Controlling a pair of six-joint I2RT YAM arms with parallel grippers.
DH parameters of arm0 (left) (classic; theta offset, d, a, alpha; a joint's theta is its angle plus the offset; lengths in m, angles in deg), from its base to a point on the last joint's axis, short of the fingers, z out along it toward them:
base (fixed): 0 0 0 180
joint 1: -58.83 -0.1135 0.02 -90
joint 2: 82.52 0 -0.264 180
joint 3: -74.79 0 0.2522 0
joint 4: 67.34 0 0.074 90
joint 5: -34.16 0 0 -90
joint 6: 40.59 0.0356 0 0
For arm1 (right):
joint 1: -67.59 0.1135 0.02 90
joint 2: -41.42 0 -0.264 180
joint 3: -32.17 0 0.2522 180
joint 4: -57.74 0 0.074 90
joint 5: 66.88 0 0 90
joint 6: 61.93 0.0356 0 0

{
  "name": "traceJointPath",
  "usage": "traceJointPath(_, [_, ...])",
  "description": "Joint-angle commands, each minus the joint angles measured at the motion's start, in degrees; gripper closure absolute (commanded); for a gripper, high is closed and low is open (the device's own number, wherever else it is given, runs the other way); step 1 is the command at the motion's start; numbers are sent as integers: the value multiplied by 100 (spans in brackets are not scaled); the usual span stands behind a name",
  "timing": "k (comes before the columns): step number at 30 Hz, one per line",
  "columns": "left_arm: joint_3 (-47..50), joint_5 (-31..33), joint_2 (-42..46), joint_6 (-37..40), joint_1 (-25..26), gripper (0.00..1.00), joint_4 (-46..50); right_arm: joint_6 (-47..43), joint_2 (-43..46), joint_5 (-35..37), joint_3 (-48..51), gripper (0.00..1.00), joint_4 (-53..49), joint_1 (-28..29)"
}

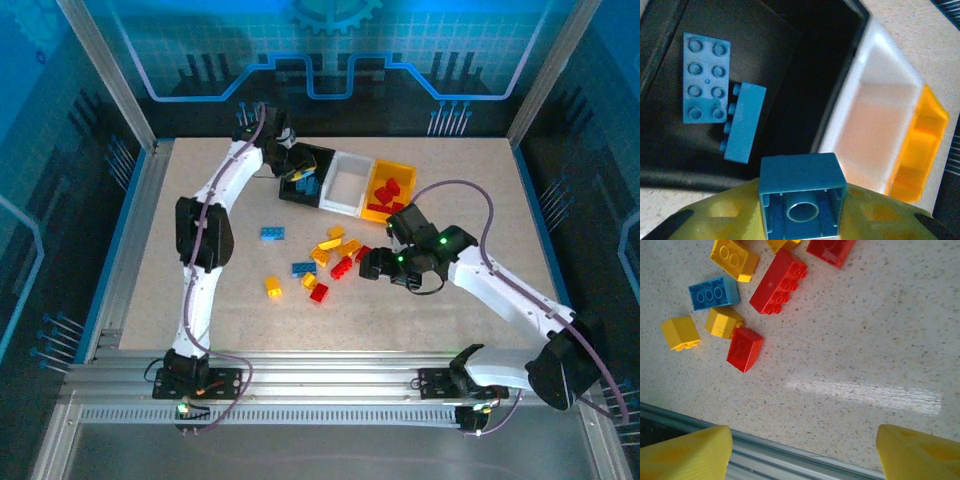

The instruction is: Sort the legos into containers by color

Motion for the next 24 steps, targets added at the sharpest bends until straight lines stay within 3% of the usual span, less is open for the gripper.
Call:
traceJointPath(1, [-537, -280, -285, -488, -80, 63, 134, -85, 170, 163, 62, 23, -254, -155])
traceJointPath(7, [-544, -352, -397, -646, -152, 61, -16, -128, 153, 59, 112, 23, -213, -343])
traceJointPath(14, [-529, -492, -374, -547, -159, 42, 10, -206, -122, -62, -34, 23, -175, -379])
traceJointPath(21, [-382, -336, 66, 103, -158, 34, 471, -253, -301, -134, -163, 23, -135, -345])
traceJointPath(24, [-94, 6, 503, 656, -153, 30, 902, -249, -395, -221, -173, 23, -68, -333])
